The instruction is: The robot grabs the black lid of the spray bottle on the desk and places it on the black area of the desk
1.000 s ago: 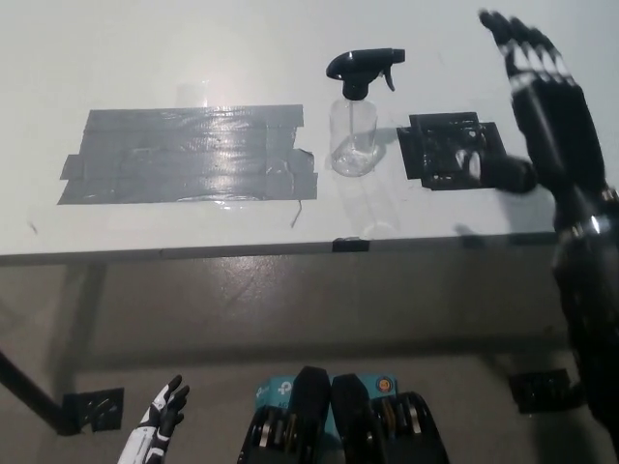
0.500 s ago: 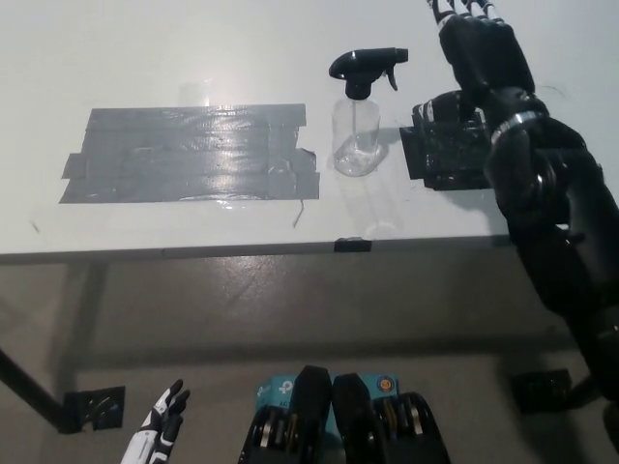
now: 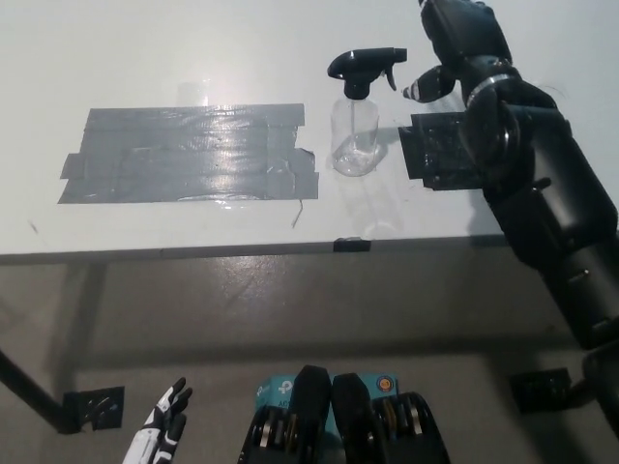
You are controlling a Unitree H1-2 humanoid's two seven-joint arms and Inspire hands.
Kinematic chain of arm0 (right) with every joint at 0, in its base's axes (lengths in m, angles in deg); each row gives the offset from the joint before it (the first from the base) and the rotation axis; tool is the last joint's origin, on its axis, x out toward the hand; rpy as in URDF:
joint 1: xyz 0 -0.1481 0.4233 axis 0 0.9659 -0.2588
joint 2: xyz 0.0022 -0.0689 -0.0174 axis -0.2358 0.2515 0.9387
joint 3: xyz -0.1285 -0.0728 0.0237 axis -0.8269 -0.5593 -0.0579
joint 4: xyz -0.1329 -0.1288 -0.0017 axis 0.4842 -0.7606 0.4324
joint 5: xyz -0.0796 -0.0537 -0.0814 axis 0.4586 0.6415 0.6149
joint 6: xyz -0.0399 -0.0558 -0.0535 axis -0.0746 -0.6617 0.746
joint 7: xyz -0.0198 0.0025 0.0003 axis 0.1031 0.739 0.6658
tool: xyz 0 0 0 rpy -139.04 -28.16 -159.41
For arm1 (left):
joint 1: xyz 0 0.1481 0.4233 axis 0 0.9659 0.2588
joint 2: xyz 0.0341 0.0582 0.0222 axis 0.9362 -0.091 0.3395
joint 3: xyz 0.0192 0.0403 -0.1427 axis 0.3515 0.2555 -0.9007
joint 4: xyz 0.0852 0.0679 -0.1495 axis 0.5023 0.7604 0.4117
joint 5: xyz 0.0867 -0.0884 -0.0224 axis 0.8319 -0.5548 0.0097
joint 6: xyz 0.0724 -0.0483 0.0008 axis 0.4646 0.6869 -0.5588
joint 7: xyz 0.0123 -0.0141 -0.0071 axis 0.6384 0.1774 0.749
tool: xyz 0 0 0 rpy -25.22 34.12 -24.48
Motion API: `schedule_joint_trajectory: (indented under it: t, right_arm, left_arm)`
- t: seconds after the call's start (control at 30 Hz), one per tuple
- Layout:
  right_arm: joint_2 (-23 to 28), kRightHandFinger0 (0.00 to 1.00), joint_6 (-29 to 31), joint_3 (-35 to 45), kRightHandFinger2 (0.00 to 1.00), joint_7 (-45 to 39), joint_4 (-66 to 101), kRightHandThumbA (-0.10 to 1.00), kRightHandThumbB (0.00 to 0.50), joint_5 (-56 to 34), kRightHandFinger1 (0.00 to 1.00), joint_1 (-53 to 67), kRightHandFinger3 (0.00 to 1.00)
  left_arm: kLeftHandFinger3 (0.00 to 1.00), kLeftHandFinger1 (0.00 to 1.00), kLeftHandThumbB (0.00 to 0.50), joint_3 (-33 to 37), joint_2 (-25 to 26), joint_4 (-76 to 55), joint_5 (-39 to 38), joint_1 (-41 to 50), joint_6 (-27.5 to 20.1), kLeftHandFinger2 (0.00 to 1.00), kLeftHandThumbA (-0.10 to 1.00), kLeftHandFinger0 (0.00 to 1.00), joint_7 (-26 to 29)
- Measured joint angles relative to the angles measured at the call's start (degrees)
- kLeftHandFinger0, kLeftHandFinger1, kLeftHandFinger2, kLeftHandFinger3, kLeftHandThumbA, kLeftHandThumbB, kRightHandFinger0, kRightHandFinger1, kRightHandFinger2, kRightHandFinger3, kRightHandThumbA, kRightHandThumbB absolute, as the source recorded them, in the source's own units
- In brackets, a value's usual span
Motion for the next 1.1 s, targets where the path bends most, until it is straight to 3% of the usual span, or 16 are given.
schedule_joint_trajectory:
  t: [0.2, 0.37, 1.1]
  right_arm:
    - [-1.4, 1.0, -0.5, -0.6, 1.0, 0.1, -3.0, 0.99, 0.434, -0.1, 1.0, -1.6, 1.0]
    - [-2.1, 1.0, -1.4, -1.7, 1.0, 0.1, -5.3, 1.0, 0.453, -0.1, 1.0, -3.6, 1.0]
    - [-2.4, 1.0, -3.3, -5.2, 1.0, 0.1, -14.3, 1.0, 0.459, -0.1, 1.0, -6.8, 1.0]
  left_arm:
    - [1.0, 1.0, 0.278, 0.0, 0.0, 0.0, 0.3, 0.0, 0.0, 1.0, 1.0, 1.0, 0.0]
    - [1.0, 1.0, 0.248, 0.0, 0.0, -0.1, 0.7, -0.3, 0.0, 1.0, 1.0, 1.0, 0.0]
    - [1.0, 1.0, 0.268, 0.1, 0.0, -0.1, 2.5, -1.0, -0.3, 1.0, 1.0, 1.0, 0.0]
